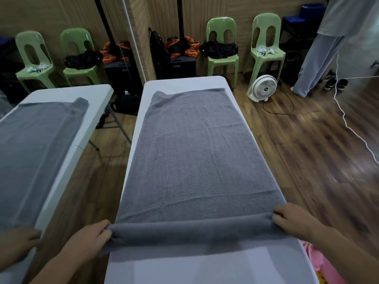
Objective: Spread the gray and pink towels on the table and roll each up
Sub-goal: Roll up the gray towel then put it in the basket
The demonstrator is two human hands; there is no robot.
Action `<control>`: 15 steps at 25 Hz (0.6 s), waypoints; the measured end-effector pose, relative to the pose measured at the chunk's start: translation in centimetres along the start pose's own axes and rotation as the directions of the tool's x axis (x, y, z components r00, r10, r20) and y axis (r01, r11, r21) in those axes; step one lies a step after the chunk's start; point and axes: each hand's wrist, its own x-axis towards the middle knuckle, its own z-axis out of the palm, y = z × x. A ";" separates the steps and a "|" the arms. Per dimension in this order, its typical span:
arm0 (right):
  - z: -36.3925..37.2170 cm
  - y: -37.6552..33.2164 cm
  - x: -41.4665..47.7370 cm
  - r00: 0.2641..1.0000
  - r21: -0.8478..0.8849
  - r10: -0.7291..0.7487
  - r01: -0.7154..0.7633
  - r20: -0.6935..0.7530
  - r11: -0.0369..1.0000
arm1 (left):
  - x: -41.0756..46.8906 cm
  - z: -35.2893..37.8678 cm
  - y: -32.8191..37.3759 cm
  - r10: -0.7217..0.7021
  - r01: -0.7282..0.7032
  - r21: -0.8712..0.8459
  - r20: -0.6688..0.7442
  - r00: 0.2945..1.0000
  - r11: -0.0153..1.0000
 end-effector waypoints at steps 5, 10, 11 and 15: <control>1.6 -2.2 -1.4 0.934 -0.191 -0.229 0.181 -0.275 0.965 | 0.2 3.1 2.1 0.306 -0.234 0.333 -0.181 0.935 0.913; 5.0 -1.6 -2.0 0.949 -0.162 -0.210 0.174 -0.237 0.971 | -0.7 5.0 2.1 0.250 -0.206 0.408 -0.055 0.967 0.889; 4.8 -1.1 -2.0 0.945 -0.145 -0.213 0.182 -0.249 0.973 | -0.7 4.4 1.4 0.197 -0.162 0.414 -0.045 0.979 0.896; 3.4 -0.6 -2.2 0.967 -0.050 -0.163 0.156 -0.193 0.986 | -0.8 2.9 -0.2 0.095 -0.088 0.367 -0.002 0.995 0.926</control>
